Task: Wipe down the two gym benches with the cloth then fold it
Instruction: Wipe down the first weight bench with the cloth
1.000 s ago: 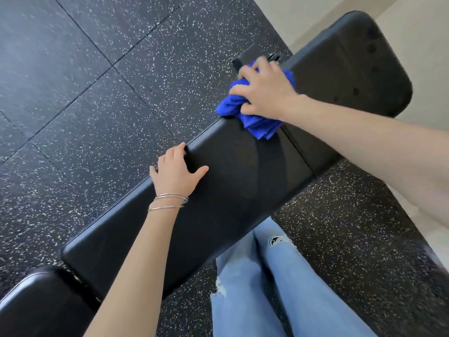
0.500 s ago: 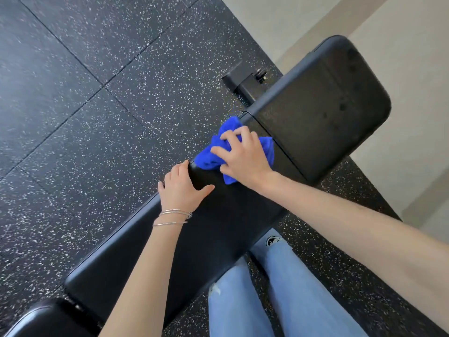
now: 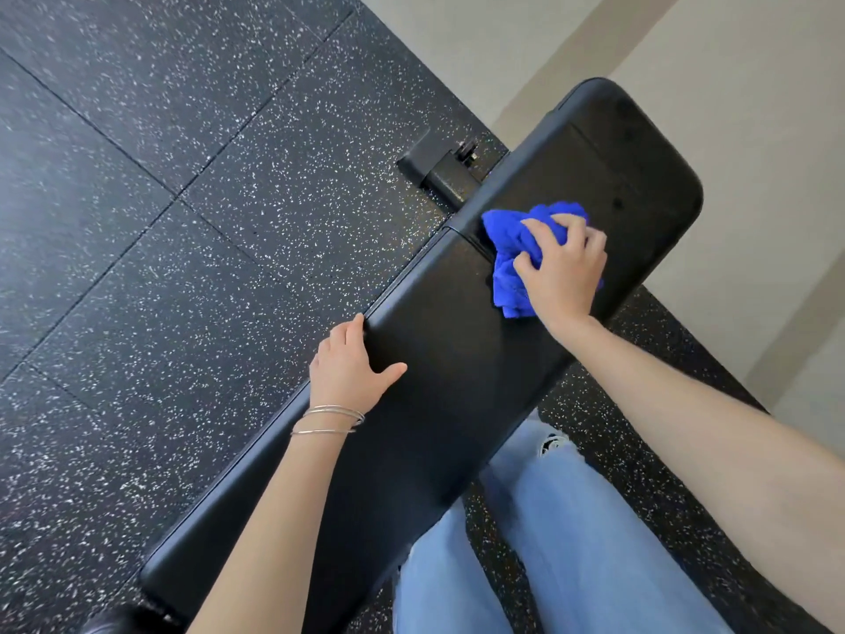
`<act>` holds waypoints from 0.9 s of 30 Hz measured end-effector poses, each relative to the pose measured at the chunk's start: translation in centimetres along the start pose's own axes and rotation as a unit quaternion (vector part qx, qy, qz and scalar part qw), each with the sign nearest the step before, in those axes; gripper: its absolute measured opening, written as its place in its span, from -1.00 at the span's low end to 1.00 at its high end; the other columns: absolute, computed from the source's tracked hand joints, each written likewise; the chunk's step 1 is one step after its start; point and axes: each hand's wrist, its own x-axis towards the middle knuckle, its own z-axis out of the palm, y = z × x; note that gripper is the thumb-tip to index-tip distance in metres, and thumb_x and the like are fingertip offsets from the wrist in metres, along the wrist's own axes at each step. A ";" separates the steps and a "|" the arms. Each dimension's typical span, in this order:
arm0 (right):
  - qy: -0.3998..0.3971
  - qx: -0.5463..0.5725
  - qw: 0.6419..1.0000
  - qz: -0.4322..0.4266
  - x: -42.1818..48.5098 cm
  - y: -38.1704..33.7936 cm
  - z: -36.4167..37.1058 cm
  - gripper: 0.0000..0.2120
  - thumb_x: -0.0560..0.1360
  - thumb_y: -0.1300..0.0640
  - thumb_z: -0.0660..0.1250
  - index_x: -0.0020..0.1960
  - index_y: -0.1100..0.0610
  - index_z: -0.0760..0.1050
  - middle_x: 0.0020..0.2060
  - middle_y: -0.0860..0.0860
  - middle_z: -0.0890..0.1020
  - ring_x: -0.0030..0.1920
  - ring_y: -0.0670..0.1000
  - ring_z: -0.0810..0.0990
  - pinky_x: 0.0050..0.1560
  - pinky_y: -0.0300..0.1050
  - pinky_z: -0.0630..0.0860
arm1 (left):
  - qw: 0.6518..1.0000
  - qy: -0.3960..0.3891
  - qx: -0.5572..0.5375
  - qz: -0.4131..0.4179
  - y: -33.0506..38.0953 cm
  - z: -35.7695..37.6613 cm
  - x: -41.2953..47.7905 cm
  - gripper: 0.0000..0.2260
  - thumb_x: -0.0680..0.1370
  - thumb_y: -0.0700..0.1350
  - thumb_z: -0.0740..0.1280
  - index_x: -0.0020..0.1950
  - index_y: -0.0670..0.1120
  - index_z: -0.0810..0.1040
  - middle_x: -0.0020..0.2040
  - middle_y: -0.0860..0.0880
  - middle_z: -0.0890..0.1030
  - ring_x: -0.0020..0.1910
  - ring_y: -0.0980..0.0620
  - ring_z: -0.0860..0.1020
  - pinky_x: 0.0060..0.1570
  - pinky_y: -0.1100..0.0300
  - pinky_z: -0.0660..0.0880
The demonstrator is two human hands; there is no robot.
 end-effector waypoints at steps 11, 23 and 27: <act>0.042 -0.006 0.982 -0.182 -5.3 1.4 1.3 -0.67 0.24 0.22 0.46 -0.01 0.03 0.65 -0.03 0.16 0.62 -0.09 0.32 0.55 -0.24 0.05 0.45 | 0.999 0.001 0.004 0.038 4.2 0.3 3.5 -0.20 0.43 0.14 0.40 0.51 -0.13 0.09 0.45 -0.13 0.26 0.39 -0.19 0.27 0.34 -0.09 0.27; 0.071 0.023 0.888 -0.453 6.1 0.7 0.9 -0.80 0.27 0.07 0.31 -0.14 -0.03 0.64 -0.16 0.04 0.66 -0.20 0.20 0.60 -0.34 -0.06 0.45 | 0.999 0.039 -0.012 -0.011 10.1 0.7 6.0 -0.20 0.41 0.15 0.41 0.51 -0.10 0.12 0.44 -0.11 0.27 0.39 -0.19 0.28 0.33 -0.13 0.27; 0.070 0.044 0.927 -0.365 7.4 1.8 0.2 -0.78 0.26 0.10 0.35 -0.12 -0.03 0.65 -0.13 0.03 0.66 -0.16 0.22 0.60 -0.32 -0.05 0.46 | 0.998 0.049 -0.035 -0.025 12.2 0.6 6.9 -0.21 0.41 0.13 0.42 0.51 -0.11 0.13 0.44 -0.13 0.28 0.39 -0.19 0.28 0.34 -0.10 0.27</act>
